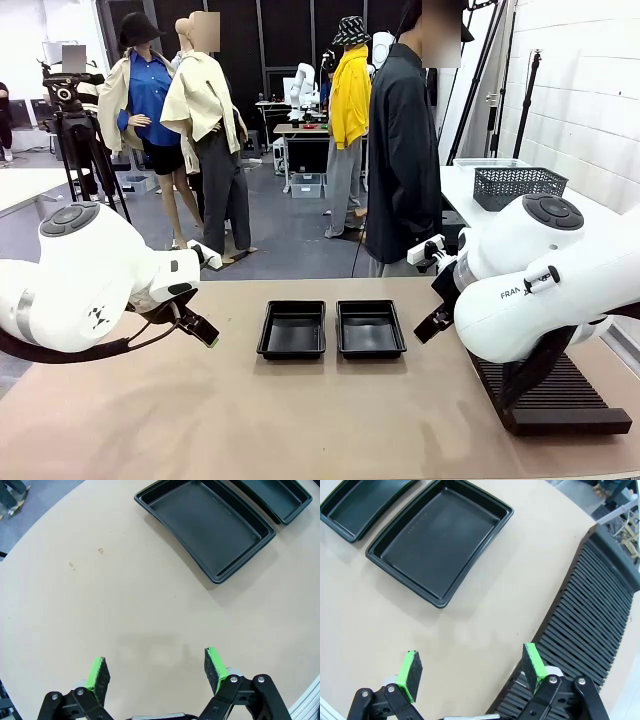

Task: Inspect and transfer BCBs to ESD trays.
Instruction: Pick up the Blank PCB from the PCB Rack and place it in the left ESD tray.

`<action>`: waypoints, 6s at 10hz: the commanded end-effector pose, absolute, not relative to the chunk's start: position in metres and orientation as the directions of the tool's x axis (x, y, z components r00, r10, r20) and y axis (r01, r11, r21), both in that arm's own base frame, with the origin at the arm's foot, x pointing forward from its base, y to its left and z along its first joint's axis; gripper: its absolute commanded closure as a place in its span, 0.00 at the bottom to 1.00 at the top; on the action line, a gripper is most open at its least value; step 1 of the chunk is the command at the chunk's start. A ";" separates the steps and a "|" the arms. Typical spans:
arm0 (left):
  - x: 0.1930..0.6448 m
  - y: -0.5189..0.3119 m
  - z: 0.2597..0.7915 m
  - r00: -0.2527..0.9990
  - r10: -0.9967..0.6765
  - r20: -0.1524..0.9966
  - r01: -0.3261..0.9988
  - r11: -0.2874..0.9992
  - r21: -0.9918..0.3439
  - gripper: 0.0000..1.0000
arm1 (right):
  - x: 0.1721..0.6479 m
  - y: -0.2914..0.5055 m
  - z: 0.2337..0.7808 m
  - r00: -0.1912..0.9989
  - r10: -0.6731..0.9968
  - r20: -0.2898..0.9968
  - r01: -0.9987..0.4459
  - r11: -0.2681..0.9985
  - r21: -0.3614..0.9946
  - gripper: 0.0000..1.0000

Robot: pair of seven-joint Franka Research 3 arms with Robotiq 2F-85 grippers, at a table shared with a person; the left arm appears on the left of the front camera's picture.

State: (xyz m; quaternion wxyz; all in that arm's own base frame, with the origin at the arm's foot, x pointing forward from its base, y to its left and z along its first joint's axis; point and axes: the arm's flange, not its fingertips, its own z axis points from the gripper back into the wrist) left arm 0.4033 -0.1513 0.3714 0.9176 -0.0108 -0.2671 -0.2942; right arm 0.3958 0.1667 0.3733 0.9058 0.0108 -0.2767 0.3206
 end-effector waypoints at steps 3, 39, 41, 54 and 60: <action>0.403 -0.151 0.371 0.685 -0.534 0.497 0.545 0.827 0.137 0.00 | 0.396 0.167 0.373 0.641 0.575 0.508 -0.587 0.794 -0.158 0.00; 0.336 0.221 0.401 0.853 0.266 0.449 0.381 0.269 -0.884 0.00 | 0.354 -0.201 0.402 0.852 -0.177 0.493 -0.493 0.044 0.869 0.00; 0.332 0.231 0.391 0.851 0.286 0.441 0.374 0.260 -0.890 0.00 | 0.357 -0.202 0.400 0.865 -0.157 0.476 -0.475 0.044 0.879 0.00; 0.331 0.226 0.390 0.870 0.273 0.411 0.337 0.279 -0.899 0.00 | 0.358 -0.198 0.398 0.869 -0.179 0.461 -0.460 0.051 0.886 0.00; 0.331 0.226 0.390 0.870 0.273 0.411 0.337 0.279 -0.899 0.00 | 0.358 -0.198 0.398 0.869 -0.179 0.461 -0.460 0.051 0.886 0.00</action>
